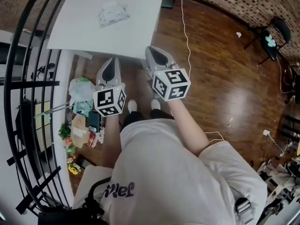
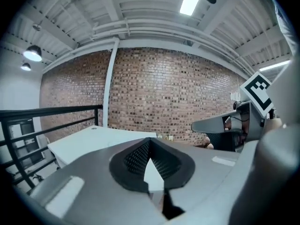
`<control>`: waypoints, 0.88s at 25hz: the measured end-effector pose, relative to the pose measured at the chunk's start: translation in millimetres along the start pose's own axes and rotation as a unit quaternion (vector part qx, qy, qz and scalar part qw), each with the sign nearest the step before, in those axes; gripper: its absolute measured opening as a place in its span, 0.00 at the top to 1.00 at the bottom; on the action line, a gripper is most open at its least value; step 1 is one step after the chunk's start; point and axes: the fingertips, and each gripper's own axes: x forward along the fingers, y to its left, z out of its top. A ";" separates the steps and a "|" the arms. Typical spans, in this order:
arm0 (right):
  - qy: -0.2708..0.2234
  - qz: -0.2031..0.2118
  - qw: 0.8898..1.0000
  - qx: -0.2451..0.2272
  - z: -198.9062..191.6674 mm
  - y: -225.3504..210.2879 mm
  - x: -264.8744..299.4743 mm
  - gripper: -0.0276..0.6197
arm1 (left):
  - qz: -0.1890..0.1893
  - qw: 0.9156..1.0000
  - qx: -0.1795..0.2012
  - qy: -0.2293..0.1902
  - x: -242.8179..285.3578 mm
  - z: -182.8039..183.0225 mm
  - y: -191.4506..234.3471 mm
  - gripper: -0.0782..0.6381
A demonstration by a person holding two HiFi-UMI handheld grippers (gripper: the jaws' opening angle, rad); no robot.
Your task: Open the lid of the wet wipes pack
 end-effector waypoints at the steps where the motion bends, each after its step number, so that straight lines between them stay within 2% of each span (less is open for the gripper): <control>1: -0.009 -0.001 1.000 -0.013 8.4 3.2 -5.0 0.97 | -0.001 1.000 0.005 -0.011 -4.3 11.9 -1.5 0.87; 5: -0.026 -0.005 0.999 -0.035 21.6 13.6 -22.4 0.97 | -0.004 0.999 0.023 -0.033 -22.5 37.2 -8.3 0.87; 11: -0.017 0.007 0.999 -0.037 -6.9 62.5 -30.5 0.97 | 0.007 1.000 0.004 -0.025 -62.4 18.0 22.5 0.87; 14: -0.015 0.015 0.999 -0.050 -14.7 81.6 -26.9 0.97 | 0.011 0.999 0.001 -0.036 -72.6 20.2 33.0 0.87; 22: -0.033 0.017 0.996 -0.082 4.8 109.0 -1.2 0.97 | 0.017 0.998 0.007 -0.067 -72.4 46.3 64.8 0.87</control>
